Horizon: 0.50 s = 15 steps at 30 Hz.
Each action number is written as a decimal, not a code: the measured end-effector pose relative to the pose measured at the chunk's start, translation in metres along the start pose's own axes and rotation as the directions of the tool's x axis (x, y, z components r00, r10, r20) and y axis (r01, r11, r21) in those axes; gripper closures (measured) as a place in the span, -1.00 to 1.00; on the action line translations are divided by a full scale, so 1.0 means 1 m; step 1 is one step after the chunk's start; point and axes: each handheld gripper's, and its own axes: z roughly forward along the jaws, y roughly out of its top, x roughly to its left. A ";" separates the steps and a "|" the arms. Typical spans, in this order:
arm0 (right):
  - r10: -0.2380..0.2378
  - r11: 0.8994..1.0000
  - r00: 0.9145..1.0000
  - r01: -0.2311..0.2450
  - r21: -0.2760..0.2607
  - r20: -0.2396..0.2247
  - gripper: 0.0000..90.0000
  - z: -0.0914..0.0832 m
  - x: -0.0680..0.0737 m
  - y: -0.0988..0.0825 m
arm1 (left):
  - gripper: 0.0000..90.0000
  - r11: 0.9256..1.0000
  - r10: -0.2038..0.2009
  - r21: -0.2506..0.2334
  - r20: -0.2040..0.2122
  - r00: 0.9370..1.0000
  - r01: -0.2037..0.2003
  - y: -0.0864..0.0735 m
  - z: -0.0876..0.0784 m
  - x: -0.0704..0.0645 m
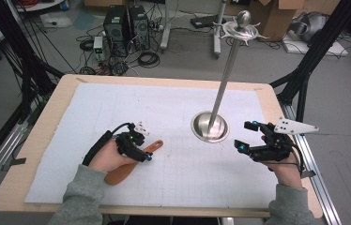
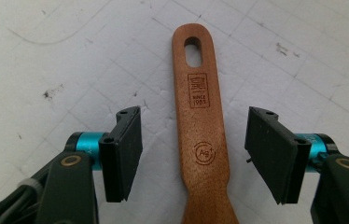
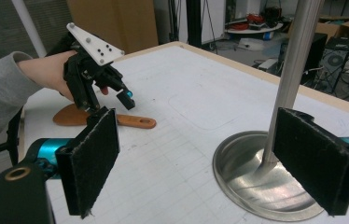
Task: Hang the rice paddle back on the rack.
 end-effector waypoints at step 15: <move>0.004 1.000 1.000 -0.004 0.007 0.005 -0.69 -0.002 0.000 -0.002 | -0.03 1.000 0.000 0.014 0.003 1.000 0.000 0.000 0.002 -0.001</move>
